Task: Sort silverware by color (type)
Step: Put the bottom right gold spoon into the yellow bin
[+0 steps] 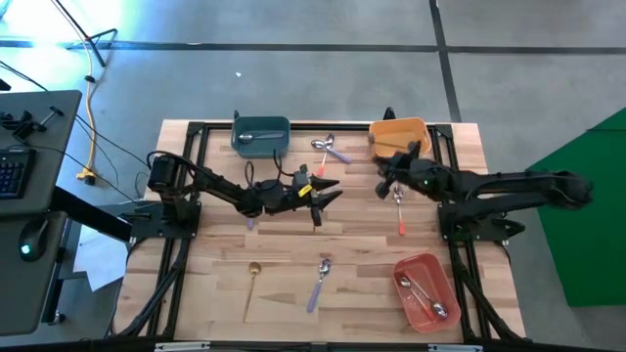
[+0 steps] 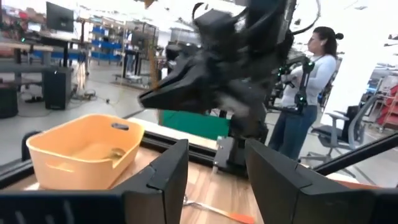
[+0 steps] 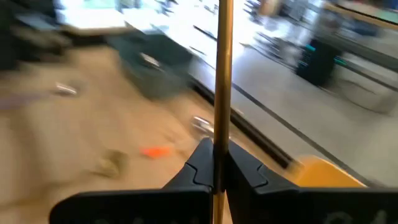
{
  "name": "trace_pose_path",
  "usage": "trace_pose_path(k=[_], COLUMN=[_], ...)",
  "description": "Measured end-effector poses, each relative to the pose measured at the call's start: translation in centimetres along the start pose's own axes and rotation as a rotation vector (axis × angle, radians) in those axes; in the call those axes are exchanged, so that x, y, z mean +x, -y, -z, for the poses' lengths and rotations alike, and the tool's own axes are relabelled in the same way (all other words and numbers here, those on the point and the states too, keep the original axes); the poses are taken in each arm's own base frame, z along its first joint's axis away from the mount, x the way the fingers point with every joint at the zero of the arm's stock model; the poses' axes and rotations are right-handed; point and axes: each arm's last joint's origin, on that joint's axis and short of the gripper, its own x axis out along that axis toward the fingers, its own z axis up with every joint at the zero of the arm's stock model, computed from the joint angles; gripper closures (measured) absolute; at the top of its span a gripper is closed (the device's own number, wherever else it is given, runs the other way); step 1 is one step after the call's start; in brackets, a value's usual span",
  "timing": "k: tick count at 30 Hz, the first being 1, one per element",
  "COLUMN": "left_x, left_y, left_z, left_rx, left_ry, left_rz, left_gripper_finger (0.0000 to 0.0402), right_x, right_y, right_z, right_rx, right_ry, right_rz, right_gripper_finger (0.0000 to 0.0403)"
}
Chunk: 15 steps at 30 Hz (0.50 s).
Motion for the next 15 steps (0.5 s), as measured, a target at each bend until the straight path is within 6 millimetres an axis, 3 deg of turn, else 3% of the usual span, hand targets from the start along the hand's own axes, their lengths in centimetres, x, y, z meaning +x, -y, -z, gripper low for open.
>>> trace_pose_path(k=[9,15], left_x=[-2.1,-3.8], left_y=[-2.6,-5.8], left_z=[-1.1,-2.7], left_rx=[0.061,0.070], left_ry=[-0.033,-0.032], left_rz=[-0.031,-0.104], left_gripper_finger=[0.0272,0.0289], right_x=[2.3,4.2], right_y=[5.0,7.4], right_z=[3.1,5.1], right_rx=[-0.293,-0.369], right_ry=[-0.349,-0.558], right_rz=[0.286,0.295], right_gripper_finger=[0.0400,0.0400])
